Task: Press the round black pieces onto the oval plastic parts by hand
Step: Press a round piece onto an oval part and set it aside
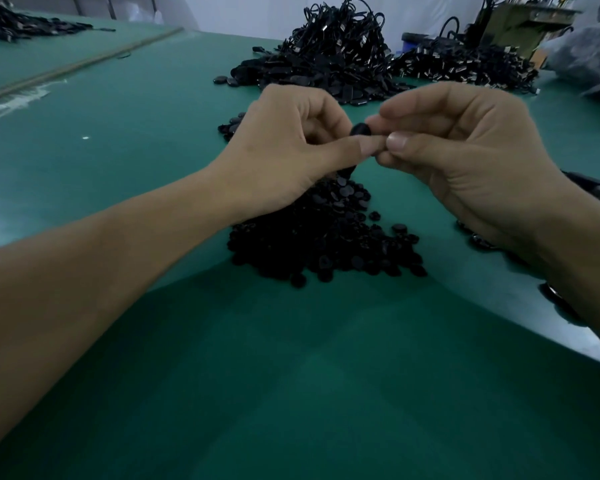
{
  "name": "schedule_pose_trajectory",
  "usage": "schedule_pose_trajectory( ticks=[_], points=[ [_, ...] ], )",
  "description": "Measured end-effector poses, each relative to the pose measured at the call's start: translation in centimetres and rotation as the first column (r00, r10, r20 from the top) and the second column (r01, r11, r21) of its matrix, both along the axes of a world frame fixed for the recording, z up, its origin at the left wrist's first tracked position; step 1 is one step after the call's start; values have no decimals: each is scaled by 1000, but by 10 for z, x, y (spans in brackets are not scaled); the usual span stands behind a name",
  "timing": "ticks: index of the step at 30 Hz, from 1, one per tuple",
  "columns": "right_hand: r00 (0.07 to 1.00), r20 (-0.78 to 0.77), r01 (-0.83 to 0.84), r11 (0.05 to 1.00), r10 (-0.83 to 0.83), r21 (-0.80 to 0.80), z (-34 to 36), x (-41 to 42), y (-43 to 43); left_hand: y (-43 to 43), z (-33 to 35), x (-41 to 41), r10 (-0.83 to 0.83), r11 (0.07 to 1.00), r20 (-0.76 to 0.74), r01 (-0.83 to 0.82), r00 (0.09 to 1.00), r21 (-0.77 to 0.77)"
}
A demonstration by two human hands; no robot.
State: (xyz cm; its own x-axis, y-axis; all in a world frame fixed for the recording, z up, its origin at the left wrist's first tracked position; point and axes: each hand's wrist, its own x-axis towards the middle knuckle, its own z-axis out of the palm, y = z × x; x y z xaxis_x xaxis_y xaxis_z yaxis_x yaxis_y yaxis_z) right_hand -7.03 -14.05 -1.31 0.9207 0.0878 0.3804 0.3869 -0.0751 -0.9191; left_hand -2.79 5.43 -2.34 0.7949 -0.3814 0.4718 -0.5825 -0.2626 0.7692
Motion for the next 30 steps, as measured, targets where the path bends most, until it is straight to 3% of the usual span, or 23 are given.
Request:
schedule_pose_trajectory(
  ticks=[2,3,5,7,10,18,21,25,30],
  points=[
    [998,28,63,994,-61,-89,0,-1,-1,2,-1,3,39,999,-21,-39,999,-13],
    [990,62,140,968,-130,-209,0,-1,-3,3,-1,5,60,998,-28,-61,998,-16],
    [966,139,260,821,-220,-507,-2,-1,-8,5,-2,6,83,996,-29,-84,996,-41],
    [967,118,243,685,-225,-687,-3,0,-12,5,-1,5,94,992,-40,-97,995,-84],
    [982,29,138,609,-184,-781,-3,0,-12,4,0,5,126,984,-51,-132,991,-123],
    [986,-51,51,572,-161,-819,-3,2,-9,4,1,10,189,968,-92,-202,978,-149],
    [986,10,104,556,-168,-825,-5,2,-8,3,2,8,182,963,-138,-205,974,-175],
    [978,68,196,766,-196,-612,-1,-2,-5,2,1,6,68,942,-285,-156,956,-298],
    [963,168,263,867,-211,-424,6,-8,2,2,-1,6,-17,931,-340,-109,940,-348]
  ],
)
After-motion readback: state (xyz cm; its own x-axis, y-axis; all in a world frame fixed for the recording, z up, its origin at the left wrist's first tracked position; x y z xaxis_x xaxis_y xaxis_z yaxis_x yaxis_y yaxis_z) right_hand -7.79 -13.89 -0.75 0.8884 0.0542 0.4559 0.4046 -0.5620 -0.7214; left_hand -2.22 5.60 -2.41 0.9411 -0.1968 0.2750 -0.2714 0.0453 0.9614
